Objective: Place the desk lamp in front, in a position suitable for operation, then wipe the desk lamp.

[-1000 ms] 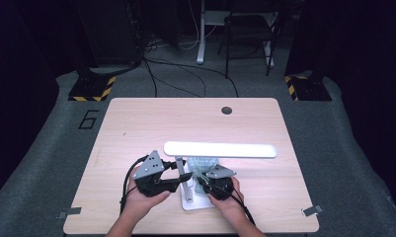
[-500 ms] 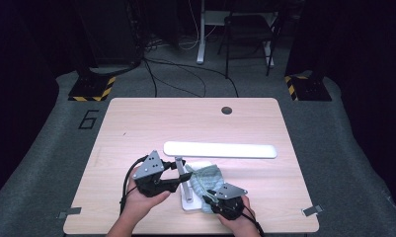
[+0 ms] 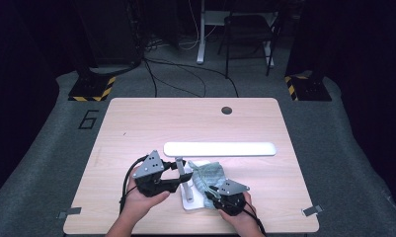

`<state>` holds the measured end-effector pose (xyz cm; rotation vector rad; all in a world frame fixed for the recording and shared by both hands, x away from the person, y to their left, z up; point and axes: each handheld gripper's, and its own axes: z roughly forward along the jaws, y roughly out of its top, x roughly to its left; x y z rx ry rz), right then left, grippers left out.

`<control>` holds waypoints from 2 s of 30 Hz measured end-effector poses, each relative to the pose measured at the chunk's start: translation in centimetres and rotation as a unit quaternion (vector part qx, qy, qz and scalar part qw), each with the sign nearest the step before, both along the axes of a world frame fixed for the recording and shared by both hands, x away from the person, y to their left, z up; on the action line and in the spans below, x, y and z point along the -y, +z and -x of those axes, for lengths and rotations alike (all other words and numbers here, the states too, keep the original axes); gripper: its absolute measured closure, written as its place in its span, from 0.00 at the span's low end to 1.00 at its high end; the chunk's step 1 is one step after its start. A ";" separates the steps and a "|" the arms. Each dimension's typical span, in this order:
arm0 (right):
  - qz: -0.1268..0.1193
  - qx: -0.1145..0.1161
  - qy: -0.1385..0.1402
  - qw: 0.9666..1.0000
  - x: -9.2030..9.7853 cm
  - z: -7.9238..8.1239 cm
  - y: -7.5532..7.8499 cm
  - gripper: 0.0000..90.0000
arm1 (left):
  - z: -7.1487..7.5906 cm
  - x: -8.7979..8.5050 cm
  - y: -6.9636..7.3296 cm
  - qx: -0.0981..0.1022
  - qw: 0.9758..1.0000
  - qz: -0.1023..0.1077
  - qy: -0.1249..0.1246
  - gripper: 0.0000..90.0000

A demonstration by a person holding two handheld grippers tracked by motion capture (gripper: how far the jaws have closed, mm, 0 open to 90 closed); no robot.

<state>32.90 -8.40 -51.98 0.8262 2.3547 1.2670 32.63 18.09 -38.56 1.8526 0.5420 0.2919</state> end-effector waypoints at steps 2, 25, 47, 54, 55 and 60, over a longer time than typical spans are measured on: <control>-0.005 -0.004 -0.006 1.000 0.0 -0.6 -0.1 0.80 | 0.0 0.0 0.0 -0.001 1.000 -0.001 -0.002 0.59; -0.021 -0.015 -0.083 0.996 -1.5 -7.7 -0.1 0.79 | -0.1 -0.1 0.0 -0.002 1.000 0.002 -0.002 0.59; -0.015 -0.031 -0.098 0.995 -1.7 -9.0 0.2 0.79 | -0.1 -0.9 -0.3 0.001 1.000 0.014 -0.003 0.58; 0.003 -0.037 -0.094 0.995 -1.5 -7.6 0.5 0.80 | -0.3 -2.6 -0.3 -0.006 0.999 0.020 0.027 0.60; 0.002 -0.041 -0.093 0.995 -1.5 -7.4 0.6 0.80 | -0.4 -2.7 -0.3 -0.004 0.999 0.023 0.030 0.61; -0.007 -0.042 -0.104 0.994 -1.6 -6.9 0.5 0.80 | -0.3 -2.7 -0.4 -0.005 0.999 0.025 0.032 0.61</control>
